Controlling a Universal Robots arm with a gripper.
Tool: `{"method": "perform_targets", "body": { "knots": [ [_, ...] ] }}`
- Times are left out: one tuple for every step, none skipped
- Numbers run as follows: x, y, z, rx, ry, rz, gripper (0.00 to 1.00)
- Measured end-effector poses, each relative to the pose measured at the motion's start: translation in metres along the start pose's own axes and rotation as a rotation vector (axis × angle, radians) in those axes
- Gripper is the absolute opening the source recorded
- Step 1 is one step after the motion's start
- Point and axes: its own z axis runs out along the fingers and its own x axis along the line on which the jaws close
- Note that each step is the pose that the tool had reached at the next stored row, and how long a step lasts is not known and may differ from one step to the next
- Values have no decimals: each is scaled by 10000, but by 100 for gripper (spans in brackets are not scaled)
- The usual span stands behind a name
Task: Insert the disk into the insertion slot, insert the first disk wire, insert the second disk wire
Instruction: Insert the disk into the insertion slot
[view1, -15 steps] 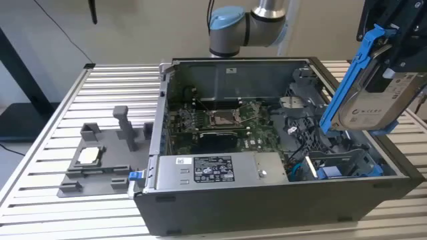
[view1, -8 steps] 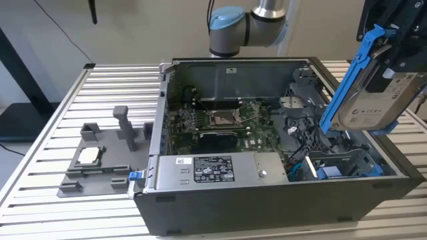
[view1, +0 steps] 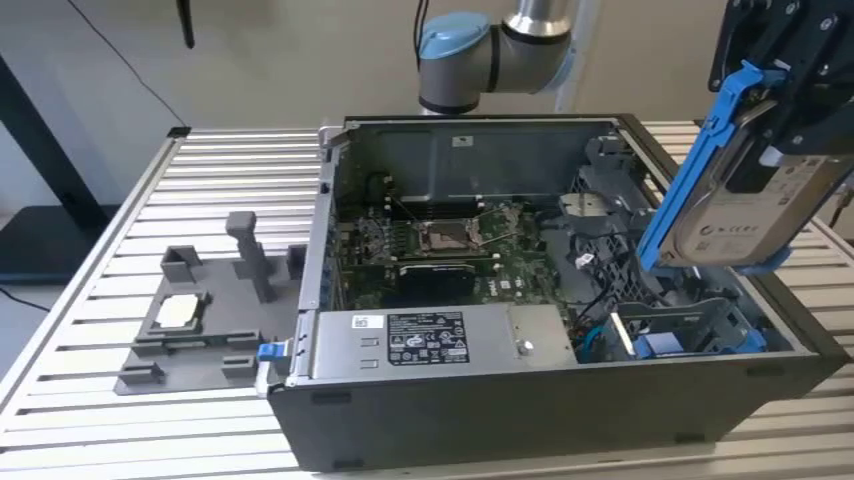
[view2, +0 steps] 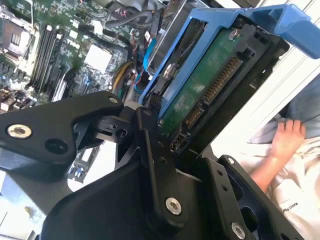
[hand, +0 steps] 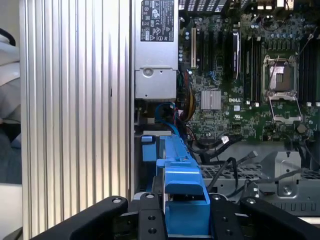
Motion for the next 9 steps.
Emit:
{"method": "perform_targets", "body": {
  "knots": [
    [0, -1, 12, 1, -1, 0, 33],
    [0, -1, 23, 6, -2, 0, 33],
    [0, -1, 34, 12, -1, 0, 33],
    [0, -2, 44, 18, -1, 0, 33],
    [0, -2, 57, 26, -1, 0, 33],
    [0, -3, 69, 32, 2, 0, 33],
    [0, -3, 83, 40, 7, 0, 33],
    [0, -4, 96, 48, 11, 0, 33],
    [0, -4, 107, 55, 16, 0, 33]
  ]
}}
